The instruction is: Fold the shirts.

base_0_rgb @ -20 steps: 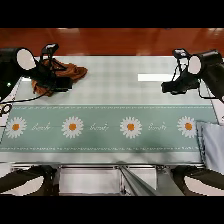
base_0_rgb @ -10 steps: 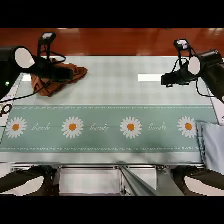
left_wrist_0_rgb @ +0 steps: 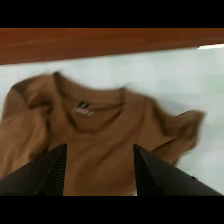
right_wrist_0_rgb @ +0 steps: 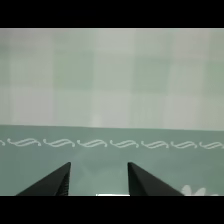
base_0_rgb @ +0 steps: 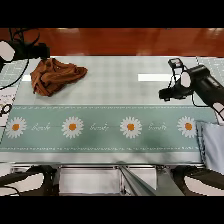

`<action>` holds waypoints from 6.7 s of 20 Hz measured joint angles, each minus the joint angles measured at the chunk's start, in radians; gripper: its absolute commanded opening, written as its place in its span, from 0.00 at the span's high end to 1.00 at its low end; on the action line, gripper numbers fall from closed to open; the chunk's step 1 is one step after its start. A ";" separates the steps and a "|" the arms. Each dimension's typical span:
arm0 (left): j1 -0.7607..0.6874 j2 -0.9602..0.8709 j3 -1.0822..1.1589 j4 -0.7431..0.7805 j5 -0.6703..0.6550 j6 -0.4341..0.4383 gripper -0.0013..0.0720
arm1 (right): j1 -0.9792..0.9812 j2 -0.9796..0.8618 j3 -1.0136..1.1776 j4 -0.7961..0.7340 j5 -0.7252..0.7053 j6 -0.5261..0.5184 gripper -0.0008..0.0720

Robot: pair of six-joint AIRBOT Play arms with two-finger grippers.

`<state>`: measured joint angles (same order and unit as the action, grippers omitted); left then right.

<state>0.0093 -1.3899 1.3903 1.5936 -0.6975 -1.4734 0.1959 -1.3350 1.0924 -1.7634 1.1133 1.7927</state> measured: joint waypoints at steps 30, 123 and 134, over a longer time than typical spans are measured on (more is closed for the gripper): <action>-0.014 0.053 0.628 -0.431 -0.505 0.004 0.95 | 0.000 0.610 -0.074 0.127 -0.016 0.074 0.42; 0.071 0.247 0.152 -1.250 -0.491 0.433 0.95 | 0.042 0.342 0.468 0.880 0.066 -0.250 0.95; -0.008 0.371 0.230 -1.129 -0.479 0.407 0.95 | -0.023 0.385 0.589 0.702 0.340 -0.218 0.95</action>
<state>0.0017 -1.0191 1.6207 0.4648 -1.1767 -1.0664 0.1734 -0.9497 1.6817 -1.0618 1.4536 1.5749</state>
